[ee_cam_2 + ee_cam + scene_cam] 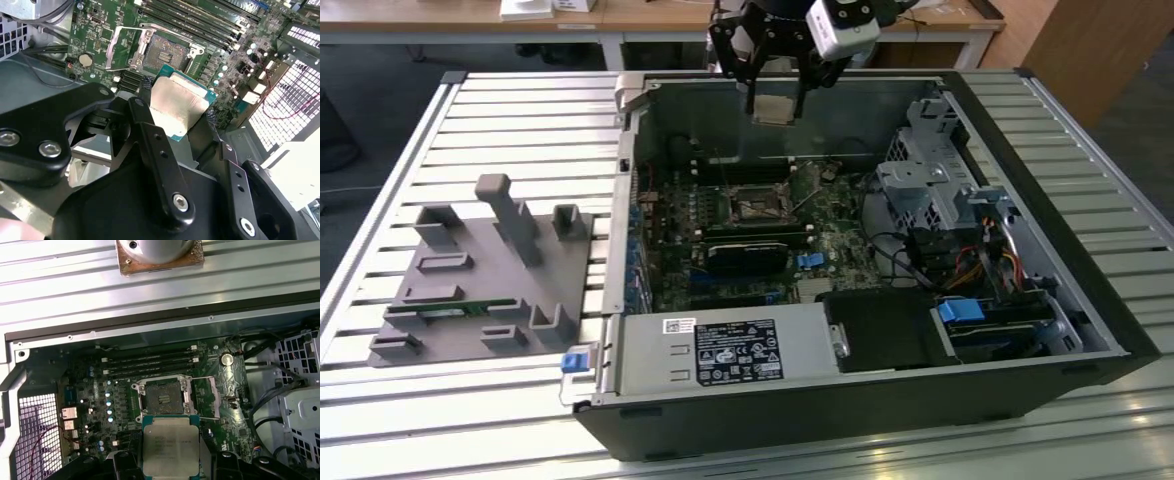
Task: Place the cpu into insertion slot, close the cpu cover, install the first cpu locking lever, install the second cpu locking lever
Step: 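Place the cpu into insertion slot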
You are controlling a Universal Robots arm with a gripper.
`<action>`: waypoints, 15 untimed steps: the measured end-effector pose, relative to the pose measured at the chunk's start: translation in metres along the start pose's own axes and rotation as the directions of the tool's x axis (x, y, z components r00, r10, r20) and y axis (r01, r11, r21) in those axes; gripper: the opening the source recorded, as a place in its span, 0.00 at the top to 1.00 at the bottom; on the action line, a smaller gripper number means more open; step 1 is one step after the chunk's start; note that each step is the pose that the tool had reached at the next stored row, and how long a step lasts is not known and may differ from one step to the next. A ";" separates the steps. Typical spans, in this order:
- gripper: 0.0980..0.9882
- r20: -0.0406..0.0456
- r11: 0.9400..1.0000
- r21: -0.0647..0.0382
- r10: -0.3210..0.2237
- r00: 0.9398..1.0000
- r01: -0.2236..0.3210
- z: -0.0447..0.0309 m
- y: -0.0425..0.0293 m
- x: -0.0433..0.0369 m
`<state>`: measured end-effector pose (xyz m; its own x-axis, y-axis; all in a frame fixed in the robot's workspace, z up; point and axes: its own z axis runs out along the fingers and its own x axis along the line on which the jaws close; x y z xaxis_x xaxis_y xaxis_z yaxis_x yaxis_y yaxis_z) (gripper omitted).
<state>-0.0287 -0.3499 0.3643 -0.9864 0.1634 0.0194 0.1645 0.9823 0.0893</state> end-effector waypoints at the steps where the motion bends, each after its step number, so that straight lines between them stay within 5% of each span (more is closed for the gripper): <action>1: 0.50 0.000 1.000 0.000 0.002 1.000 -0.002 0.0000 0.0000 0.0000; 15: 0.50 0.002 1.000 -0.001 0.027 1.000 -0.027 0.0000 0.0000 0.0000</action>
<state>-0.0287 -0.3499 0.3643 -0.9816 0.1897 0.0193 0.1907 0.9776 0.0893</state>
